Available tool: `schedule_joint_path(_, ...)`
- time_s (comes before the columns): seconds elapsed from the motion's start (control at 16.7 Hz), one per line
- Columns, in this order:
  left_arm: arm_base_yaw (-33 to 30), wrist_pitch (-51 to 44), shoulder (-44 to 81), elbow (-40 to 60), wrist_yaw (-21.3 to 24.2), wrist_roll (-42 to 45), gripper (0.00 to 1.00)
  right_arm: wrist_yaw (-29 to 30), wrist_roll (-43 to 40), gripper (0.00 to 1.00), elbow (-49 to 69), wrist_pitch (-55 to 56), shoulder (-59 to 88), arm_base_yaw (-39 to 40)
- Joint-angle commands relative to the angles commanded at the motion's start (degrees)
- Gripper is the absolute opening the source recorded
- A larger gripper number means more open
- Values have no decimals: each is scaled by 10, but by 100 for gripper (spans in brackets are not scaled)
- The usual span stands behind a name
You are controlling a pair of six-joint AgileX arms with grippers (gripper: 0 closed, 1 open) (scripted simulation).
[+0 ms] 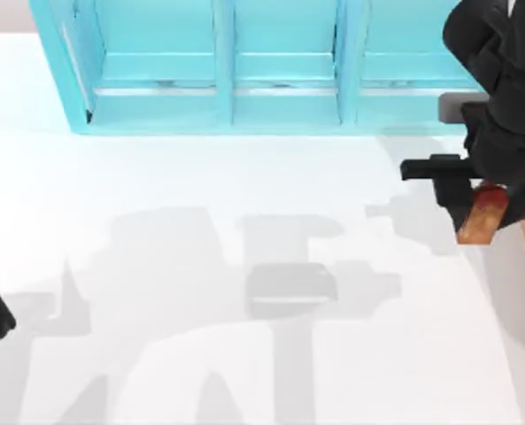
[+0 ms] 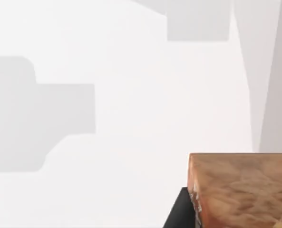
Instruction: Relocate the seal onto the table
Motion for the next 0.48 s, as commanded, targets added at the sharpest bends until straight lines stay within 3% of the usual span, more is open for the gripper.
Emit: schedule_joint_path(0.48, 0, 0, 0, 0, 0, 0, 100, 0, 47, 0, 30, 60, 79, 42)
